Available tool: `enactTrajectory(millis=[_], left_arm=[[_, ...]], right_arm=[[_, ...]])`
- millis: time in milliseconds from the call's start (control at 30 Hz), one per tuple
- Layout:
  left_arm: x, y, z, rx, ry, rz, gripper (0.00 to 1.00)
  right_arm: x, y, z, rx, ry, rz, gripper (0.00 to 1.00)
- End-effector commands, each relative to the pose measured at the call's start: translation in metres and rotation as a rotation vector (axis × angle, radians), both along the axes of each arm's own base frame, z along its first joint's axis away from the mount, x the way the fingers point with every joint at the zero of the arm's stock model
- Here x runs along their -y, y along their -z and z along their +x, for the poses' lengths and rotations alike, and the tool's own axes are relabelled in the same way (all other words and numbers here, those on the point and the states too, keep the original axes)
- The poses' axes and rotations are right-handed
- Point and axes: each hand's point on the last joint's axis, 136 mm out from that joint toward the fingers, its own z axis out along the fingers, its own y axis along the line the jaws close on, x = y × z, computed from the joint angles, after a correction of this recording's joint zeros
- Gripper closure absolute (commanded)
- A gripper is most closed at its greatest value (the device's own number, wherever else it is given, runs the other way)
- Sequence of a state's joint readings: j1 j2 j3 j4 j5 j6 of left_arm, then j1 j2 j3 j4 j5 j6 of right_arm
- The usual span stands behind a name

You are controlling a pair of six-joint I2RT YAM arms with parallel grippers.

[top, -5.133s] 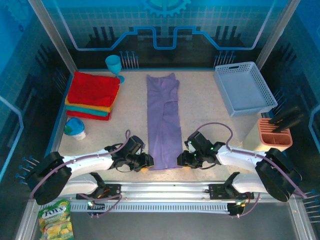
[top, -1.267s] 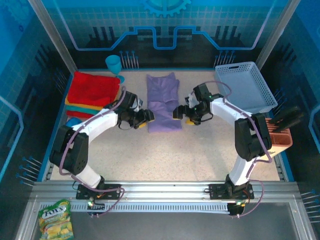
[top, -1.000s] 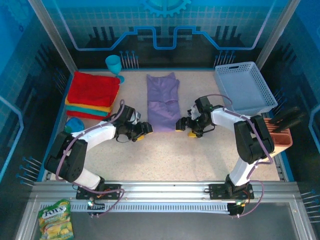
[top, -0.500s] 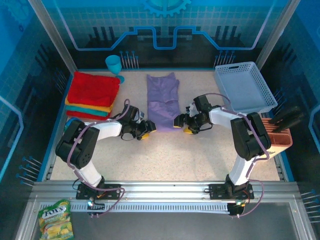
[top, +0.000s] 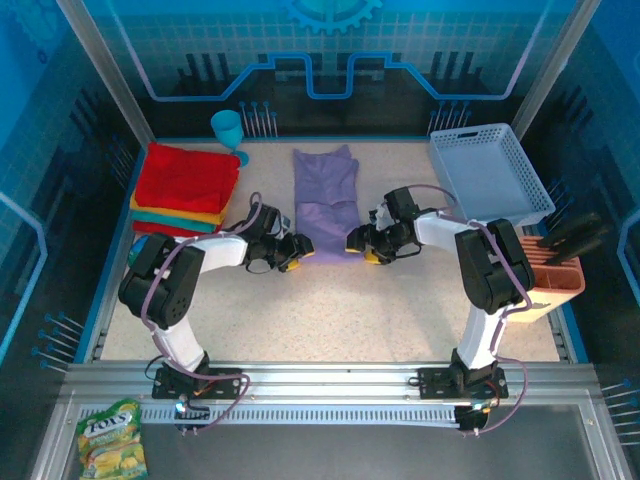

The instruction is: Fold and stack the t-shirts

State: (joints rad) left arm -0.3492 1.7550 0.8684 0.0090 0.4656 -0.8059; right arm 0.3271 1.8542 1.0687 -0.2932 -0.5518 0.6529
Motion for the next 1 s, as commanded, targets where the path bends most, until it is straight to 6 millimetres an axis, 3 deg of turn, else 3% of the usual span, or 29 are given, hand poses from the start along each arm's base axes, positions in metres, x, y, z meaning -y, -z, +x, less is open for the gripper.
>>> enactTrajectory(millis=[0, 333, 500, 533, 633, 733, 967], left_arm=[[-0.006, 0.004, 0.005, -0.007, 0.000, 0.034, 0.47], [-0.008, 0.010, 0.003, -0.026, 0.002, 0.044, 0.59], [-0.008, 0.013, 0.001, -0.033, -0.001, 0.042, 0.70], [-0.007, 0.013, 0.001, -0.034, -0.003, 0.038, 0.73], [-0.004, 0.009, 0.003, -0.039, -0.009, 0.015, 0.82], [-0.001, 0.001, 0.006, -0.035, -0.018, -0.009, 0.91], [0.003, -0.020, 0.008, -0.036, -0.037, -0.054, 1.00]], right_arm=[[-0.009, -0.001, 0.003, -0.001, -0.014, 0.021, 0.33], [-0.012, 0.003, 0.002, -0.015, -0.009, 0.026, 0.44], [-0.010, 0.003, 0.001, -0.019, -0.008, 0.014, 0.51], [-0.009, 0.002, 0.000, -0.020, -0.009, 0.011, 0.50], [-0.003, 0.000, -0.004, -0.024, -0.003, -0.033, 0.30], [0.003, -0.006, -0.012, -0.017, -0.001, -0.059, 0.18], [-0.001, -0.013, -0.023, -0.054, 0.035, -0.004, 0.15]])
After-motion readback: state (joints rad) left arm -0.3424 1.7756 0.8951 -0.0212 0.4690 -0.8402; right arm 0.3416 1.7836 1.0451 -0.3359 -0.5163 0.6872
